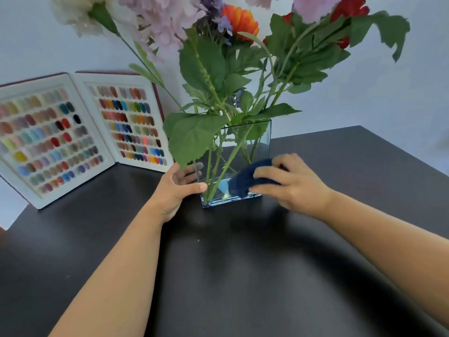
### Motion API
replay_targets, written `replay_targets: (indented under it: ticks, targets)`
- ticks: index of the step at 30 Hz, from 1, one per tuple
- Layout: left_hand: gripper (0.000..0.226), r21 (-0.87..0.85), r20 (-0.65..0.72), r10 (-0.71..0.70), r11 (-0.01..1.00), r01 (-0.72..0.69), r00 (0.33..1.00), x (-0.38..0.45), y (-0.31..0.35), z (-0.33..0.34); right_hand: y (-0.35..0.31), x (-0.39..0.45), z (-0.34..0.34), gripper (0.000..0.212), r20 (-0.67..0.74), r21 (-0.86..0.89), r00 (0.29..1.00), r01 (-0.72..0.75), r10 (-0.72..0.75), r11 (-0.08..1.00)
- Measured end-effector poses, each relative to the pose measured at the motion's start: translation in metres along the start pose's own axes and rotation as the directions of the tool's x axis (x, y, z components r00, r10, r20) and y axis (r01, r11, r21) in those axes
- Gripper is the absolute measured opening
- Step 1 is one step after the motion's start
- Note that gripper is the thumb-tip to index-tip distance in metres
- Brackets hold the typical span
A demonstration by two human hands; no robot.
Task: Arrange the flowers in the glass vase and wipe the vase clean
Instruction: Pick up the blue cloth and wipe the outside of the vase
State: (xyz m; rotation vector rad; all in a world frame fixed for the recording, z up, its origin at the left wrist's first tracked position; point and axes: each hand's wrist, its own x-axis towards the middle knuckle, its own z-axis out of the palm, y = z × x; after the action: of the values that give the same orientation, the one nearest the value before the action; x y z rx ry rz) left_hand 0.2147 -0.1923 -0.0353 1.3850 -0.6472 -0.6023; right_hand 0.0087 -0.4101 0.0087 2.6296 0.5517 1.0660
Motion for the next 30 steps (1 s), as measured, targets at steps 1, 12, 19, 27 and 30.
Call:
replay_targets:
  ticks: [1, 12, 19, 27, 30]
  targets:
    - [0.088, -0.005, 0.004, 0.001, 1.000, -0.001, 1.000, 0.001, -0.001, -0.001, 0.006, 0.008, -0.006, 0.037, -0.108, 0.004, 0.993, -0.055, 0.055, 0.999]
    - [0.089, -0.036, 0.014, 0.015, 0.999, -0.014, 1.000, 0.003, -0.003, -0.004, -0.011, -0.019, 0.020, 0.043, 0.040, 0.065, 0.994, -0.103, 0.101, 0.993]
    - [0.090, -0.045, 0.019, 0.008, 0.999, -0.007, 1.000, 0.001, -0.001, -0.003, 0.002, -0.006, 0.006, 0.043, -0.091, 0.036, 0.992, -0.082, 0.085, 0.996]
    - [0.090, -0.062, 0.016, -0.016, 0.998, 0.017, 1.000, 0.002, -0.001, -0.004, 0.018, 0.012, -0.002, 0.034, -0.297, 0.083, 0.924, -0.226, 0.240, 0.971]
    - [0.088, -0.052, 0.020, -0.015, 0.999, 0.016, 1.000, 0.001, -0.001, -0.004, -0.001, -0.015, 0.015, 0.043, -0.111, 0.102, 0.965, -0.227, 0.238, 0.968]
